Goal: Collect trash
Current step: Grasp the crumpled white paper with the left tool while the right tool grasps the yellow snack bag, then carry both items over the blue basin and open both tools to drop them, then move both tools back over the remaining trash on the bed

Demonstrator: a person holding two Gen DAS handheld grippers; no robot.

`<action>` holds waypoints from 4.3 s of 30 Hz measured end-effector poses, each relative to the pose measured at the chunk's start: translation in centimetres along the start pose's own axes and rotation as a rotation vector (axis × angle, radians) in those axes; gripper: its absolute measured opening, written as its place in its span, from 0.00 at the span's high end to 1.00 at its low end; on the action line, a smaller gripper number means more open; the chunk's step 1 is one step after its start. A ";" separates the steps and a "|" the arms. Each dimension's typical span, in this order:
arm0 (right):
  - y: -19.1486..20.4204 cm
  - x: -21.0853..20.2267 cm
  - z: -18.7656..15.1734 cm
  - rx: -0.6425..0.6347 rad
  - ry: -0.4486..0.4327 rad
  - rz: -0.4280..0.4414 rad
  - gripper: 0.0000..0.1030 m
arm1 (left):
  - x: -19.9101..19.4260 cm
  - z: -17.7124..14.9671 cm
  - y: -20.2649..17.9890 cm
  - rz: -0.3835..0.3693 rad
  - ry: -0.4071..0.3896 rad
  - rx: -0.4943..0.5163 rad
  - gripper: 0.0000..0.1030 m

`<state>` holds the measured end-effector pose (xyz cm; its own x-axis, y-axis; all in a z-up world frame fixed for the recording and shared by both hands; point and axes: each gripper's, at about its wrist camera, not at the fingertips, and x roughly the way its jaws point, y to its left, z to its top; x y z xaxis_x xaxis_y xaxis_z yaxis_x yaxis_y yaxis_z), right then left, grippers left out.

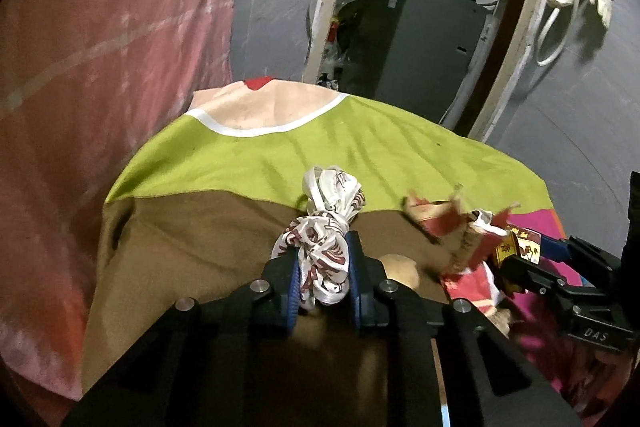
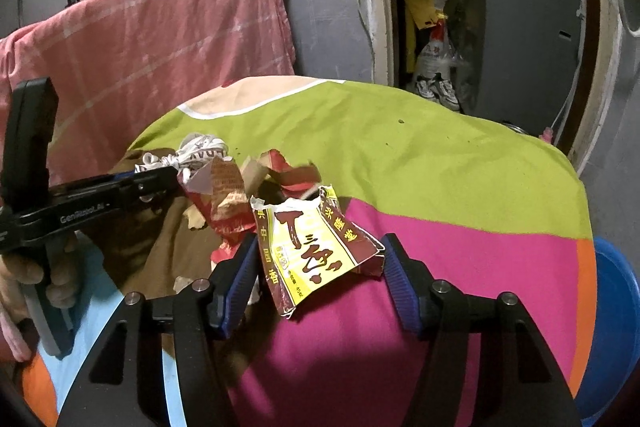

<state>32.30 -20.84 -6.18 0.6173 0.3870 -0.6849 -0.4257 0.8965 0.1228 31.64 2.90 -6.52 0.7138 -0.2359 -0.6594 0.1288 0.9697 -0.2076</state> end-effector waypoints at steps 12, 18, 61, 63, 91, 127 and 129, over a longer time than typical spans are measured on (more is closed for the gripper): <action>0.5 -7.2 -1.2 0.026 -0.191 -0.009 0.43 | -6.1 -1.3 -3.1 0.008 -0.155 0.035 0.84; 1.1 -11.8 -1.1 -0.002 -0.319 -0.049 0.43 | -9.4 -1.2 -5.5 0.006 -0.274 0.078 0.84; -10.7 -29.7 -7.7 0.023 -0.806 -0.574 0.42 | -10.9 -1.7 -31.6 -0.269 -0.631 0.202 0.84; -11.8 -29.3 -8.3 0.038 -0.797 -0.577 0.41 | -9.7 -1.8 -32.3 -0.257 -0.610 0.203 0.84; -22.3 -19.3 -13.0 0.323 -0.422 -0.442 0.40 | 7.1 -2.9 -34.6 -0.291 0.003 0.233 0.74; -5.3 -27.9 -3.5 0.084 -0.779 -0.373 0.00 | -14.8 2.0 -17.2 -0.167 -0.496 0.042 0.03; -3.8 -27.8 -3.2 0.063 -0.795 -0.365 0.00 | -15.9 1.6 -15.6 -0.135 -0.520 0.048 0.03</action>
<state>14.62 -35.68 10.07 0.9960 0.0885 0.0109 -0.0889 0.9948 0.0493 19.33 -8.37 8.35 0.9339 -0.3079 -0.1818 0.2654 0.9376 -0.2248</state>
